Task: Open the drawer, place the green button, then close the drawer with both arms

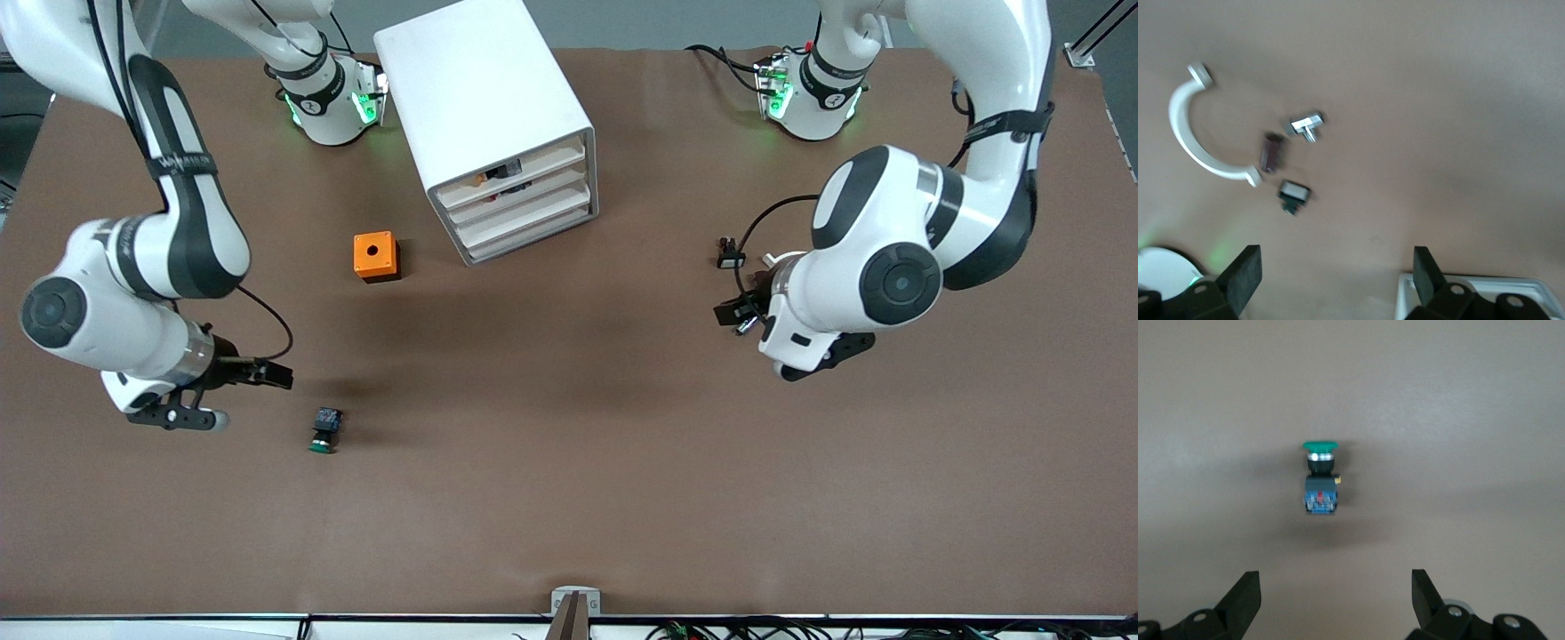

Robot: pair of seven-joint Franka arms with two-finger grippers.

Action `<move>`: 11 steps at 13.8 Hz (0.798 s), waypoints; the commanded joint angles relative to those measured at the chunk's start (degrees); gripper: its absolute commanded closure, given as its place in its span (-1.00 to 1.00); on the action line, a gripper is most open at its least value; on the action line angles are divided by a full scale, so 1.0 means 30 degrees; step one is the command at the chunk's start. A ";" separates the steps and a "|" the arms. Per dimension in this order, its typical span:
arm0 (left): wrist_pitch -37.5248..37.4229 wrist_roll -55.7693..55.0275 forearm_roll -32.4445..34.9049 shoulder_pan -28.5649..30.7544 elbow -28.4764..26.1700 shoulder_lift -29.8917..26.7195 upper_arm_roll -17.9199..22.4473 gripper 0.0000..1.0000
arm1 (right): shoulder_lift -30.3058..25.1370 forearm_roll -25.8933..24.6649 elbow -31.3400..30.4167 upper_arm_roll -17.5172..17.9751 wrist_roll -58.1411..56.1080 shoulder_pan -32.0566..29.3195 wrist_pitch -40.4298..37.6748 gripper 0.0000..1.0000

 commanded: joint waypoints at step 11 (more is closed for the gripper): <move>-0.0106 -1.6516 -0.5579 -0.3811 0.0578 0.4402 0.0117 -1.00 | 0.4700 0.0917 0.0197 -0.0075 0.2208 0.0841 0.5419 -0.32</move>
